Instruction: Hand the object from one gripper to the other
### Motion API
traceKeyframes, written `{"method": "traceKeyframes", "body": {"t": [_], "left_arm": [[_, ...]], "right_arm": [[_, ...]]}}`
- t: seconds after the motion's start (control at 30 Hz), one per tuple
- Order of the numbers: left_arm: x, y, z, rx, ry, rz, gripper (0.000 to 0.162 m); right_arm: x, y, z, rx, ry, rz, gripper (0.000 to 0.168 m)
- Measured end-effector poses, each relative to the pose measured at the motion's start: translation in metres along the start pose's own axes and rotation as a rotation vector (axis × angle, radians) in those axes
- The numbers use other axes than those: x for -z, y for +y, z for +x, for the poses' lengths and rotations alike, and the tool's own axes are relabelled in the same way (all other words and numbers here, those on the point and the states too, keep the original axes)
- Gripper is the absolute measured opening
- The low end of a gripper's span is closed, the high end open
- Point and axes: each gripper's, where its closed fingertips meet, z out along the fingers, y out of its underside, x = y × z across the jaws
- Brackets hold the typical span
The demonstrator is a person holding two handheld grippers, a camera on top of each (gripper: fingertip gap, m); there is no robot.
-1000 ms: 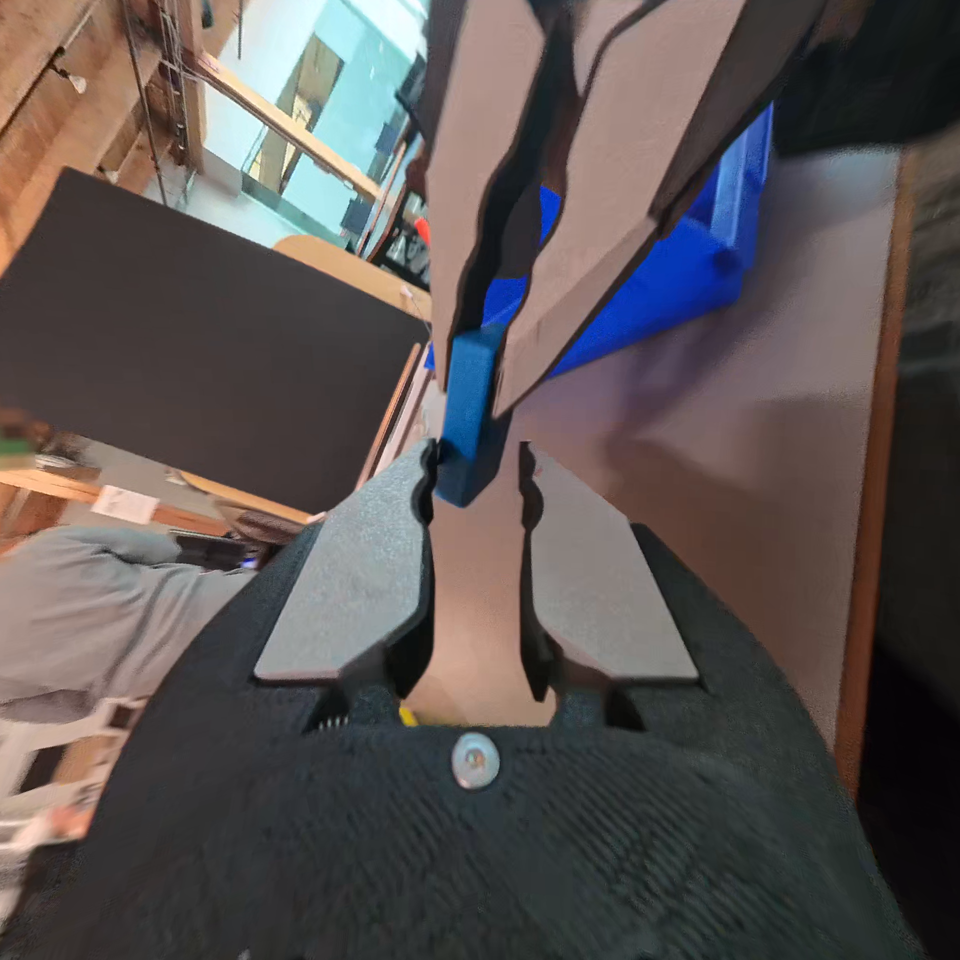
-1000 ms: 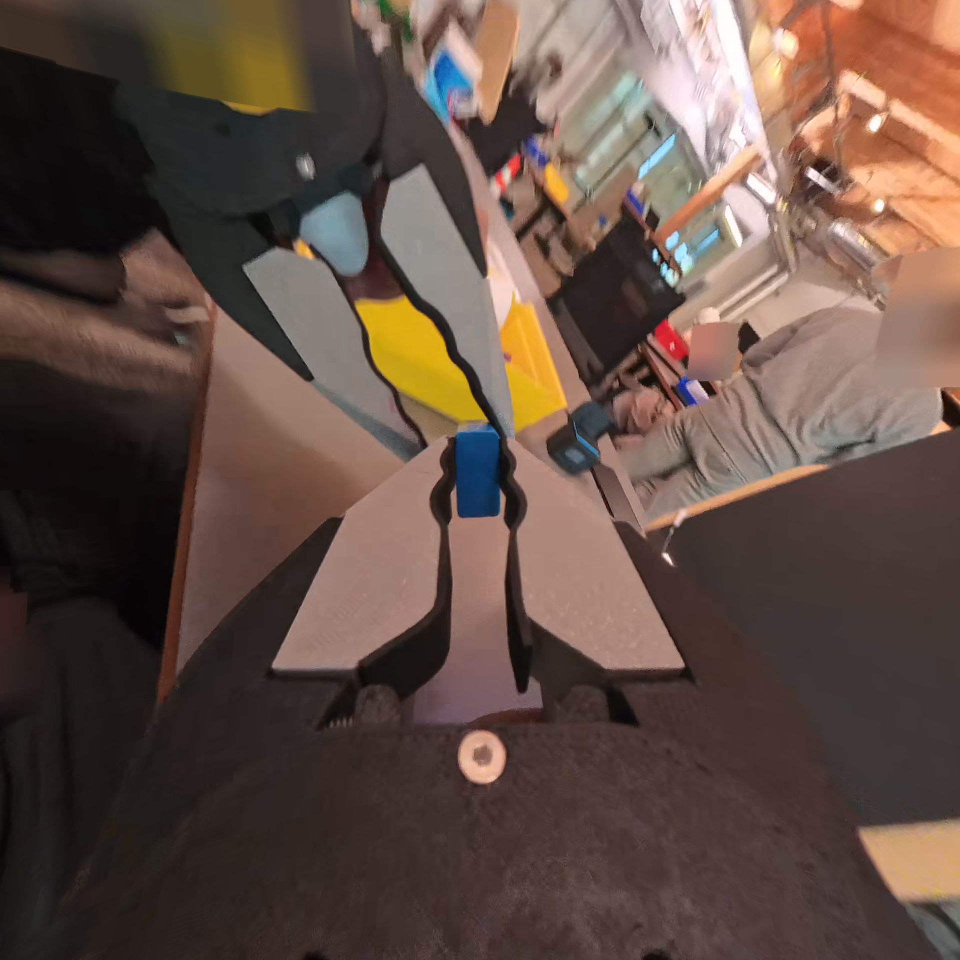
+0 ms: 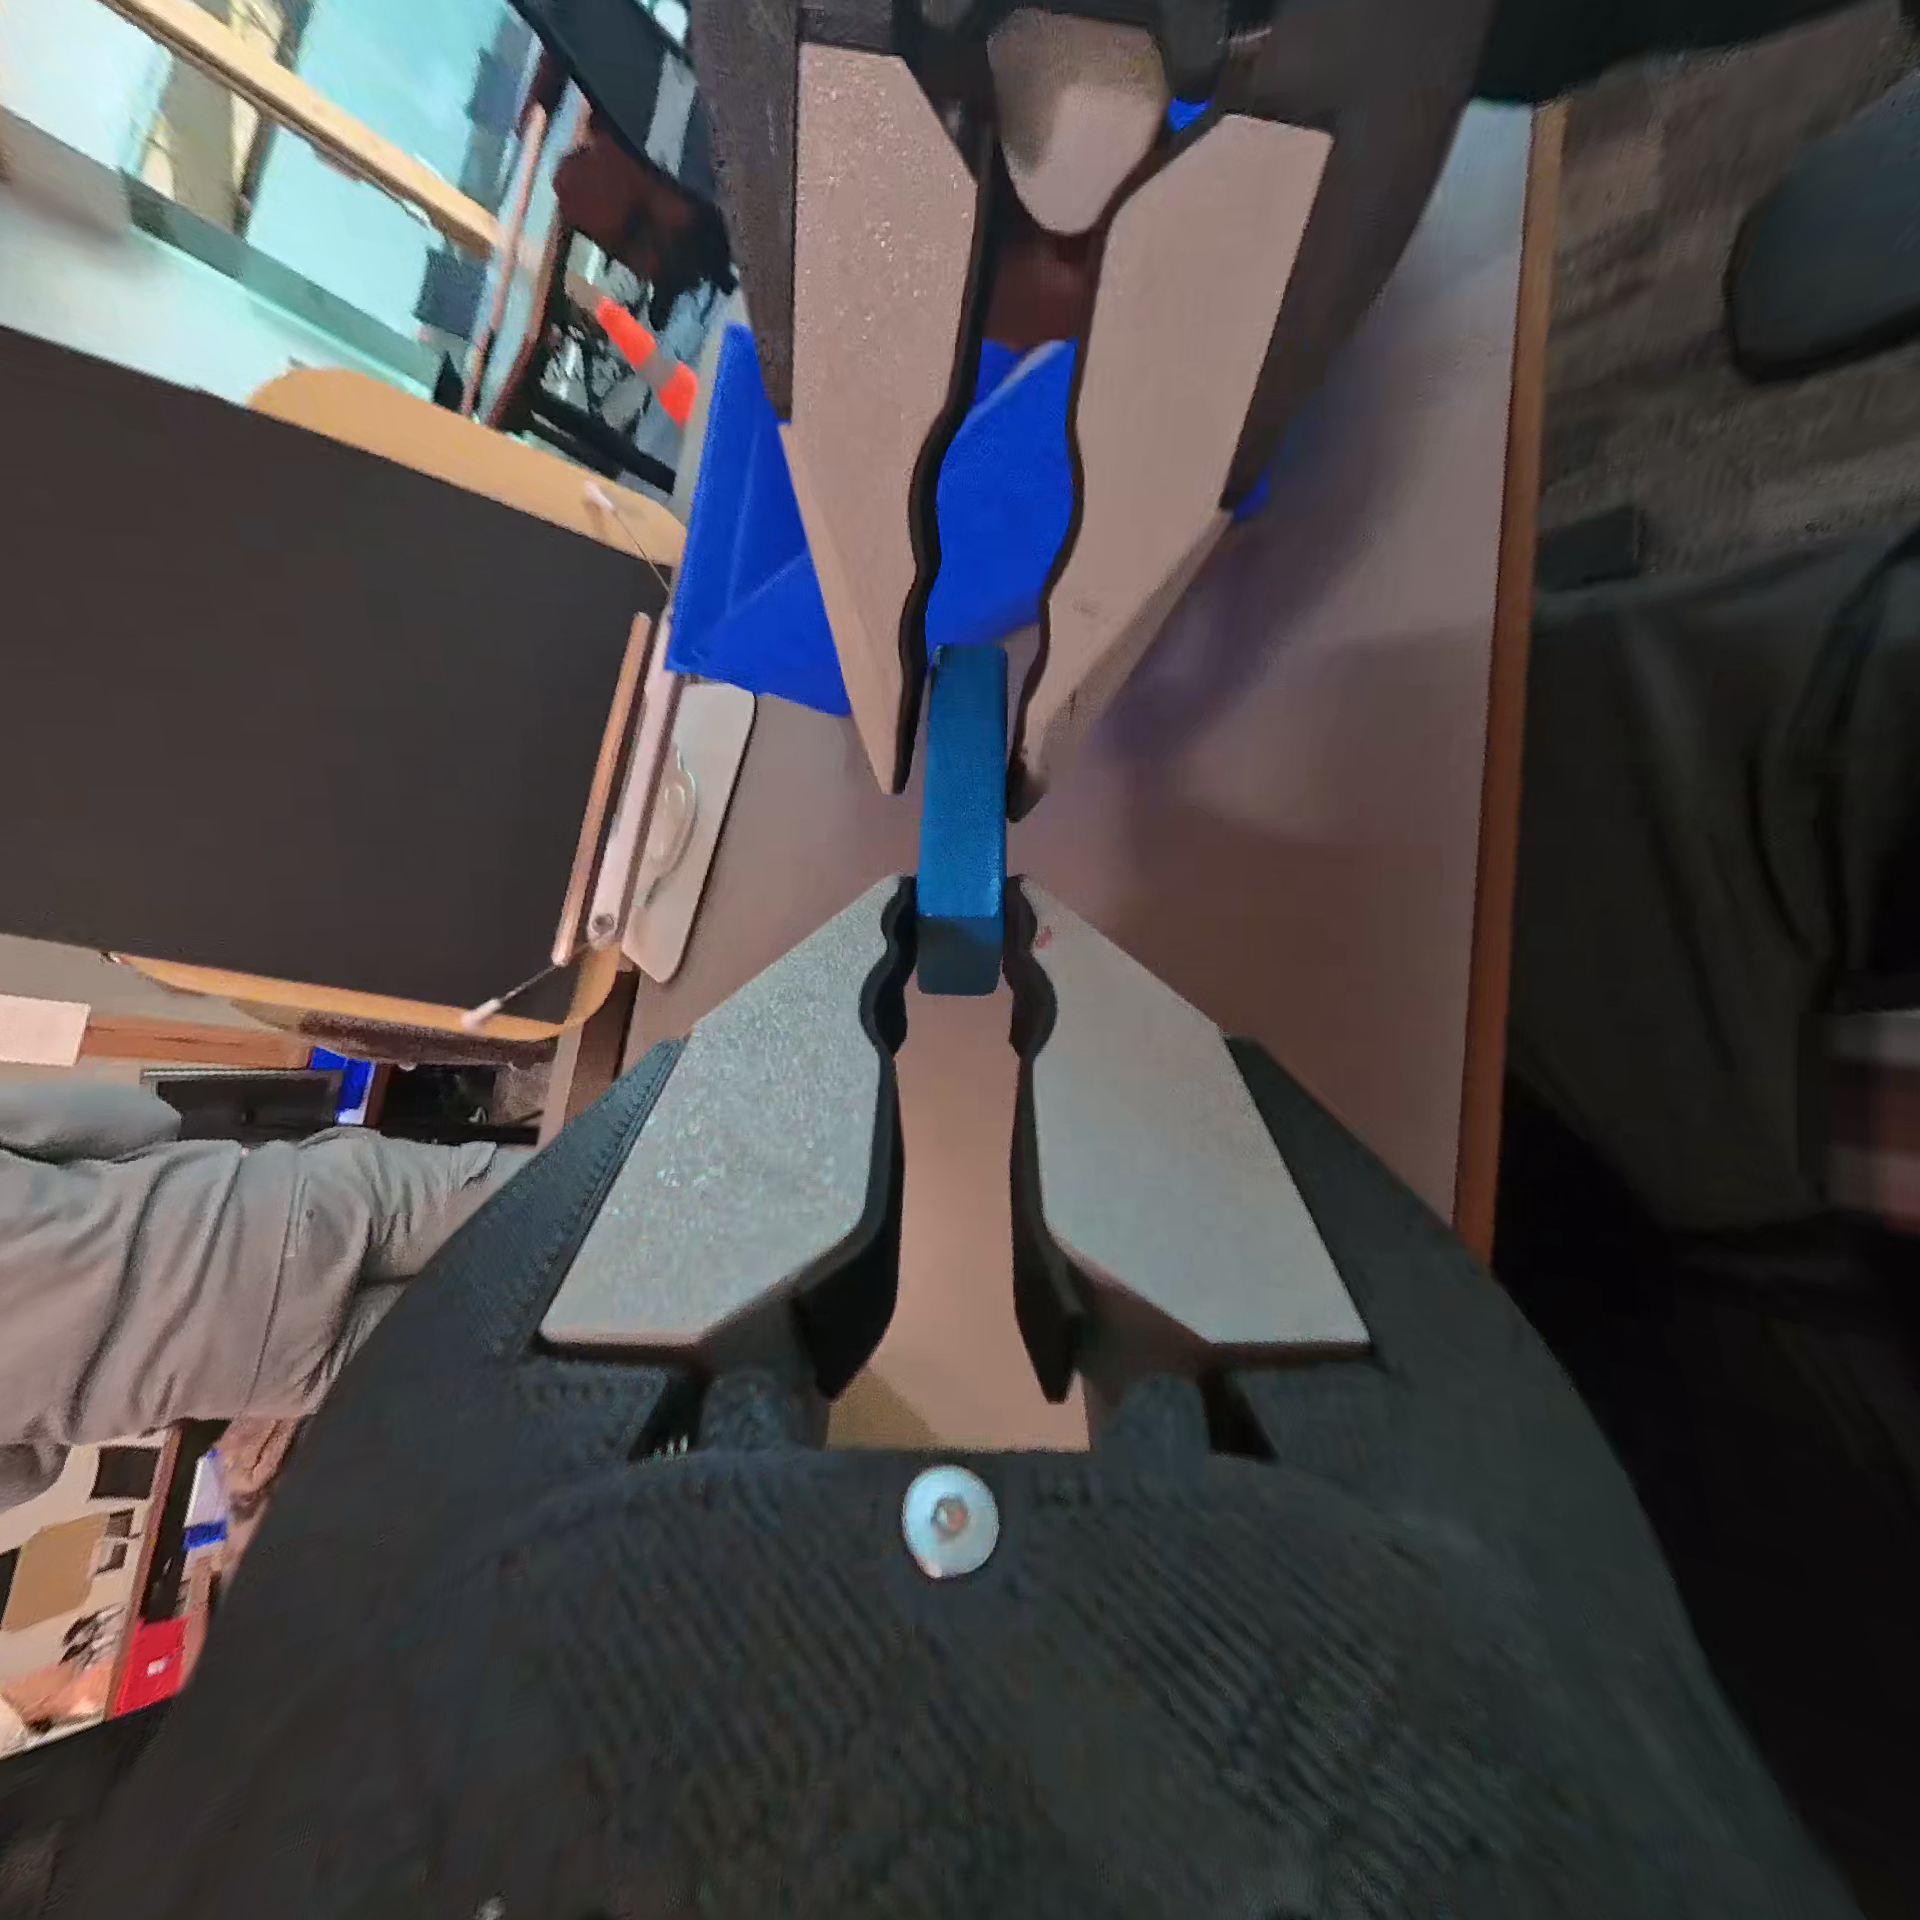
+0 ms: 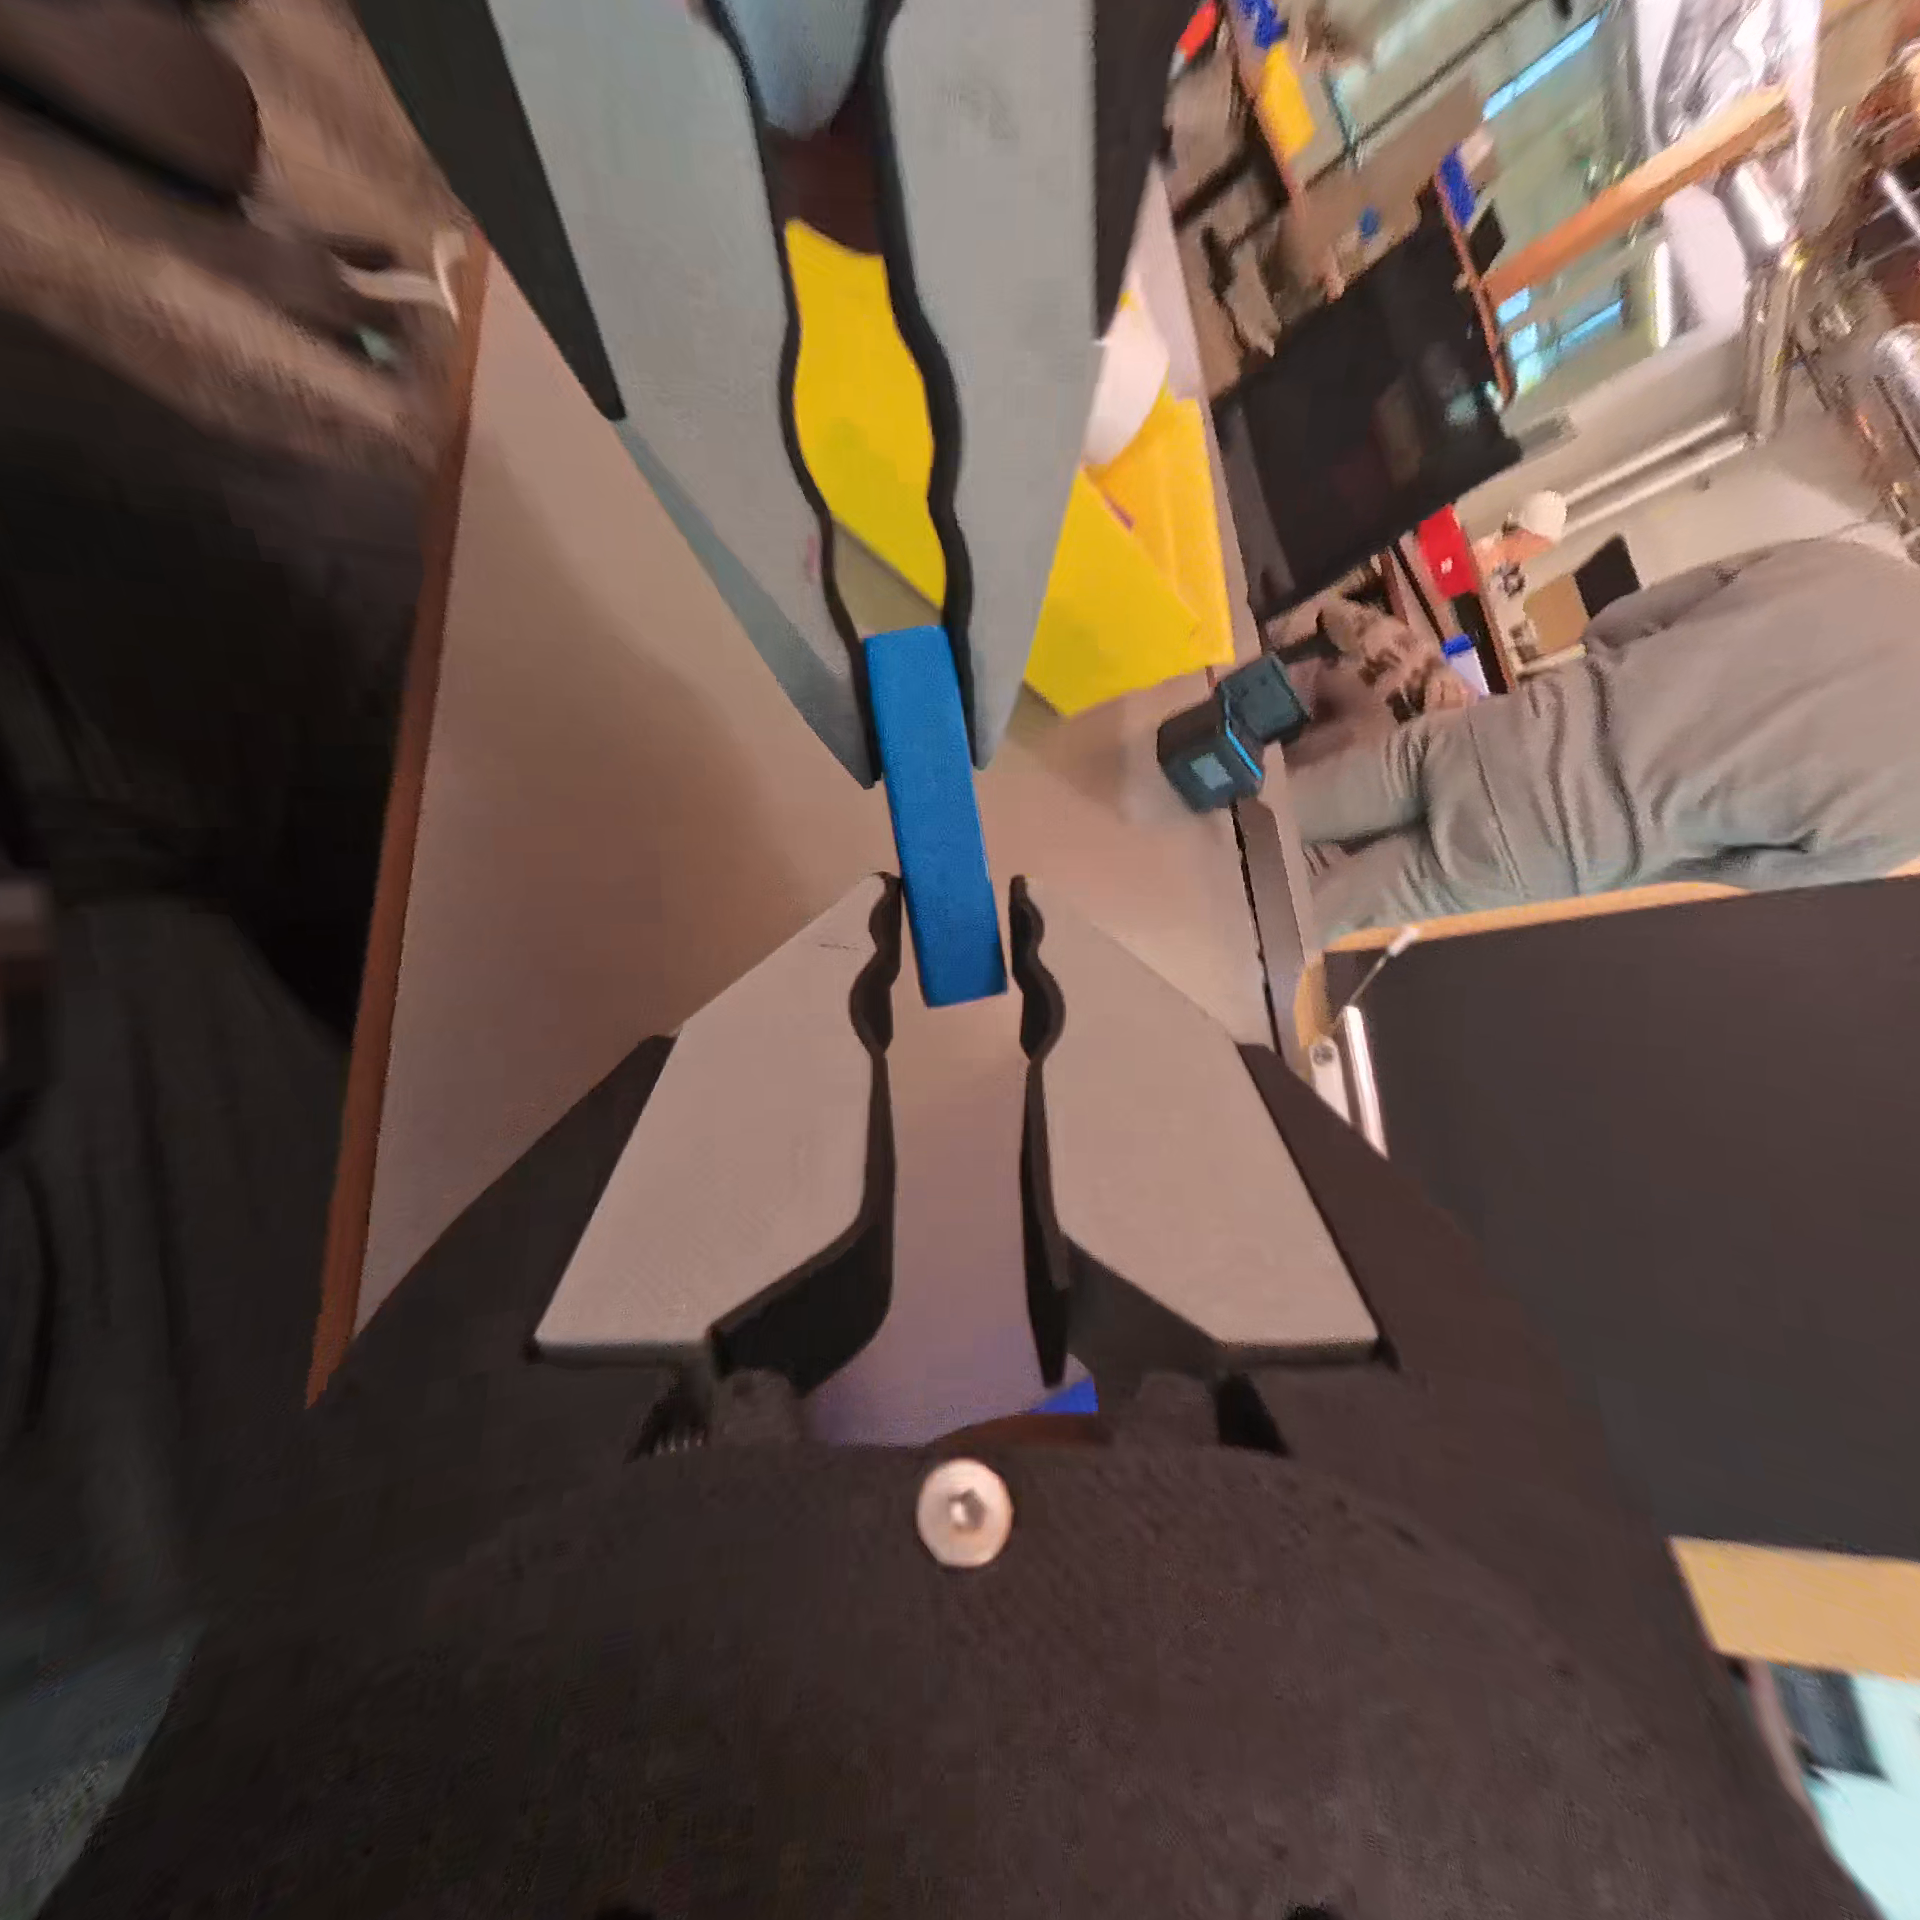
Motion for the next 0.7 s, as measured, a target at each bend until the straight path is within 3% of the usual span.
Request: {"method": "traceKeyframes", "body": {"t": [0.13, 0.3, 0.37, 0.63, 0.7], "left_arm": [[-0.003, -0.007, 0.007, 0.065, 0.067, 0.068, 0.014], [0.008, -0.016, -0.024, 0.235, -0.041, 0.193, 0.024], [0.015, -0.006, -0.041, 0.302, -0.099, 0.181, 0.034], [0.043, 0.009, -0.087, 0.379, -0.285, 0.245, 0.027], [0.05, 0.016, -0.098, 0.412, -0.322, 0.253, 0.026]], "right_arm": [[-0.018, 0.001, -0.011, 0.047, -0.012, -0.063, 0.017], [-0.006, -0.007, 0.016, -0.015, 0.079, 0.014, 0.013], [0.02, 0.002, 0.049, -0.052, 0.223, 0.001, 0.013], [0.146, 0.082, 0.148, -0.584, 0.683, 0.068, 0.014], [0.161, 0.098, 0.153, -0.711, 0.716, 0.095, 0.014]]}}
